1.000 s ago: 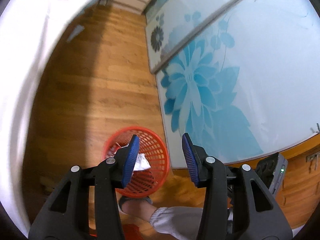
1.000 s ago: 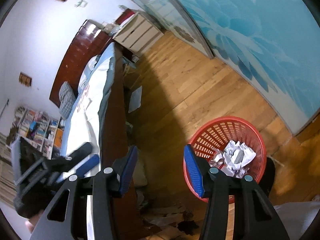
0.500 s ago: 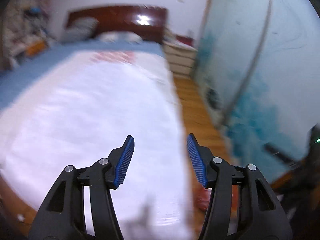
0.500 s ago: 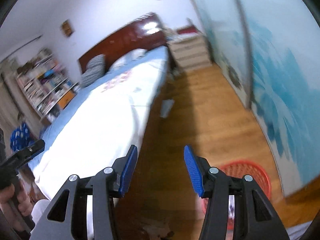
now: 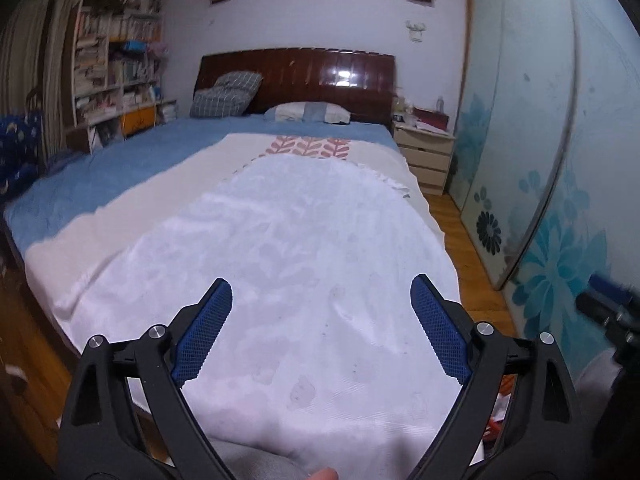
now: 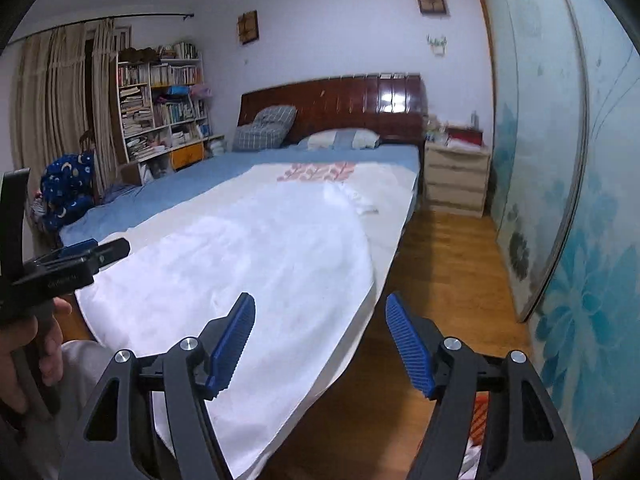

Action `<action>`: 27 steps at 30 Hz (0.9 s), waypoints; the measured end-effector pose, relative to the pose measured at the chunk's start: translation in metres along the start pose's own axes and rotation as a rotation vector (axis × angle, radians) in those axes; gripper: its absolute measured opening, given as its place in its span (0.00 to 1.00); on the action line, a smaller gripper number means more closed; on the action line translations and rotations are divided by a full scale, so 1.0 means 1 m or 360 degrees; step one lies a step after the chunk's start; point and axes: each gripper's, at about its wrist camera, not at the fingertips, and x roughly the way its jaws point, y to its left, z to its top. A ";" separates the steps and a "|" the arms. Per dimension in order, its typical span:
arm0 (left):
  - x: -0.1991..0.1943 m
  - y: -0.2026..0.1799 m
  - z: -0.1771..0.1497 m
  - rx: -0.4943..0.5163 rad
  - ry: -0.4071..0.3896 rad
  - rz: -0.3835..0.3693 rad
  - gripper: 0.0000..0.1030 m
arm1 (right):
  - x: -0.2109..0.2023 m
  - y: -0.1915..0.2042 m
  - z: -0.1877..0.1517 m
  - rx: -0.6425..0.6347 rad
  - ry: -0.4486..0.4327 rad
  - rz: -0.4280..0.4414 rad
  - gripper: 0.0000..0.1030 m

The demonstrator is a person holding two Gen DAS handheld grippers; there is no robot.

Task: Collect trash

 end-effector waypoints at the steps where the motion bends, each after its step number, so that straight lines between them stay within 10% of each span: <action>1: 0.002 0.001 0.001 -0.0026 0.0014 -0.0007 0.87 | 0.003 -0.001 -0.001 0.0031 0.0011 0.0005 0.66; 27: 0.015 0.001 -0.012 -0.0095 0.0152 0.0111 0.91 | 0.066 -0.016 -0.017 0.0170 0.0120 0.0082 0.78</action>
